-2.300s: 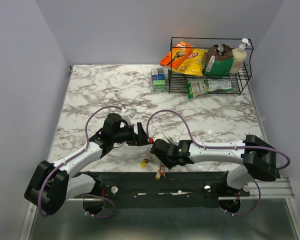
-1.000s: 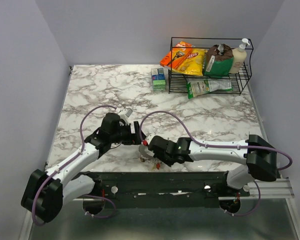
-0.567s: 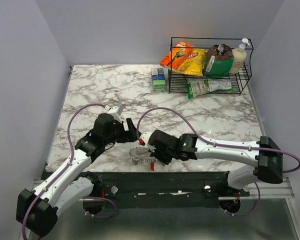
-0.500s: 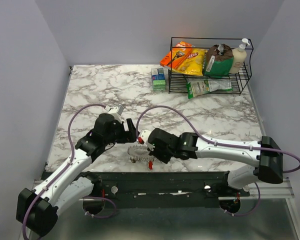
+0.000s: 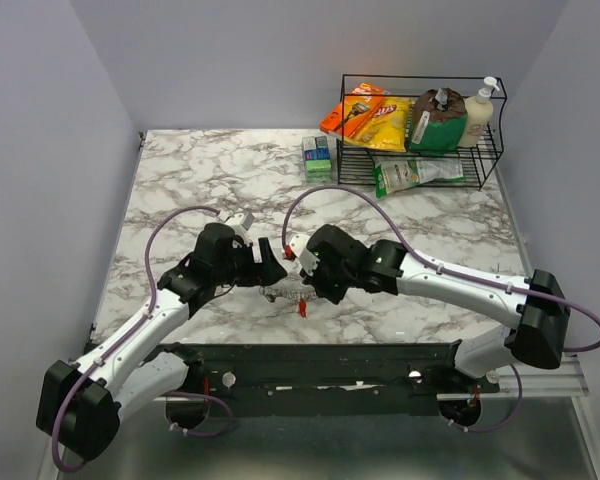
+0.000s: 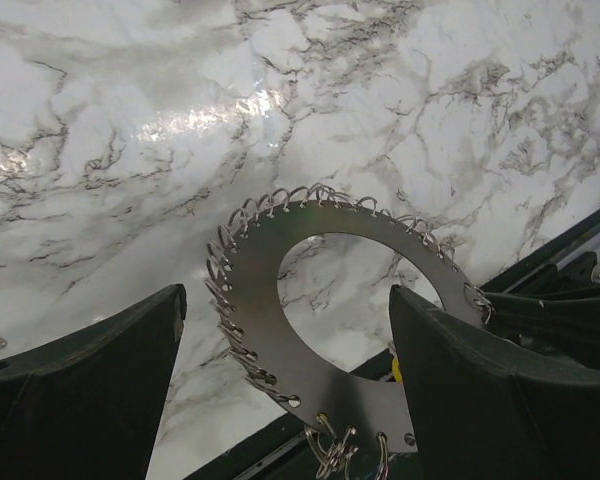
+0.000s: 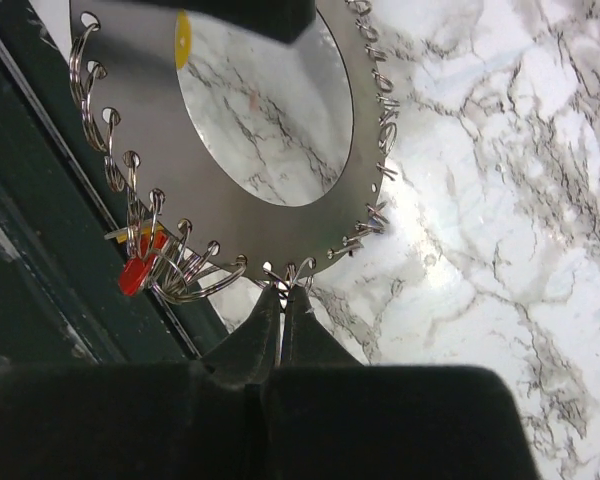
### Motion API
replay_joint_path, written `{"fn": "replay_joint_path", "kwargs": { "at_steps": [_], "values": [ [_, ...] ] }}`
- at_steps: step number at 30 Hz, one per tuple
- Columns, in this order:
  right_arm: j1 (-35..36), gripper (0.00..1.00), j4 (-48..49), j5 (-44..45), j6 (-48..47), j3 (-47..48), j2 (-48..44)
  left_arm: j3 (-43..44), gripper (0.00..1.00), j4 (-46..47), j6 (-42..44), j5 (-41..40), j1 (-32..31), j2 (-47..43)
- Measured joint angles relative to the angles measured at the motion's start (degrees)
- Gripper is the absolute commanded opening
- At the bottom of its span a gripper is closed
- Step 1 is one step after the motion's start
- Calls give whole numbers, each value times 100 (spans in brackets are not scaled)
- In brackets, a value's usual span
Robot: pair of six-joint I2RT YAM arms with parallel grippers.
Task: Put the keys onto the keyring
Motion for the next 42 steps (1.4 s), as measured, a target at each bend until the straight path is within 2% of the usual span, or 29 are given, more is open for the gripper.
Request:
{"fn": "replay_joint_path", "kwargs": {
  "at_steps": [7,13,21,31,38,42],
  "values": [
    [-533,0,-179,-918,-79,317,28,-35,85,343,17,450,4,293],
    [-1147,1,-507,-1976,-57,321,24,-44,83,758,13,922,7,708],
    [-1731,0,-481,-3233,68,179,247,-31,82,1113,-4,1390,0,1325],
    [-1912,0,-319,-3665,133,24,520,61,91,1010,157,1296,-28,1416],
    [-1982,0,-297,-3746,83,44,516,778,94,503,525,614,-26,870],
    [-1982,0,-321,-3871,-7,146,516,1119,94,446,767,505,-26,612]
  ]
}}
